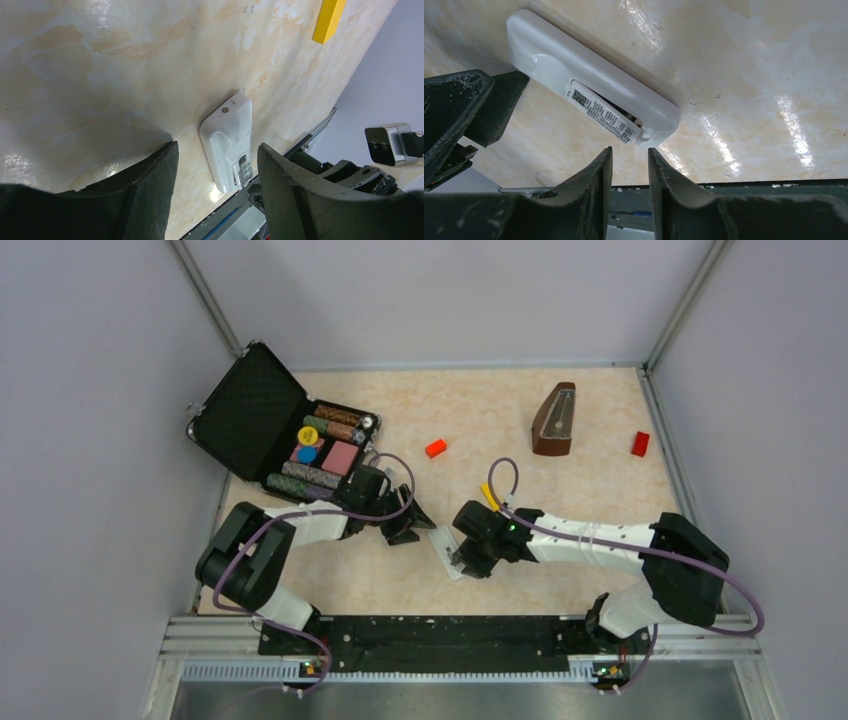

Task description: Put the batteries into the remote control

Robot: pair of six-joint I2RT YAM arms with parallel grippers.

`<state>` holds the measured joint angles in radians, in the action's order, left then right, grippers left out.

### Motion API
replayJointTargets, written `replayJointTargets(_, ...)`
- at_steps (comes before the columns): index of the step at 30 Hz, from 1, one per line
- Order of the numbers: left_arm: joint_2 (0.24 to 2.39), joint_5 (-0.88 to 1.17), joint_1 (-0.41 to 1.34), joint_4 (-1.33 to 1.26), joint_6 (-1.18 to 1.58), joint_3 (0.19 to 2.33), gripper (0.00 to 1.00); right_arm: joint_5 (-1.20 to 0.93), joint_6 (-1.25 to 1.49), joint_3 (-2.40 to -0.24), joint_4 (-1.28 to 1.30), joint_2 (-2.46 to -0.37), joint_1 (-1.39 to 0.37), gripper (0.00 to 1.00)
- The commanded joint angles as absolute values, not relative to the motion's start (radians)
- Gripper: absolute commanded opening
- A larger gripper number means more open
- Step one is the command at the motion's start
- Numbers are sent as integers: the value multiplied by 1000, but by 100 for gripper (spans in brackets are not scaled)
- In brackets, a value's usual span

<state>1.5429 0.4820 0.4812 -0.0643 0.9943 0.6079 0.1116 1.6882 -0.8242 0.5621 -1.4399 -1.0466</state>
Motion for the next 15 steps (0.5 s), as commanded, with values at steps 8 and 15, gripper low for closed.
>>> replayJointTargets(8,1542,419,466,-46,959,609,65,123,1724,-805,515,-1437,-1060,29)
replayJointTargets(15,1542,421,463,-42,957,608,65,128,1732,-801,507,-1439,-1059,25)
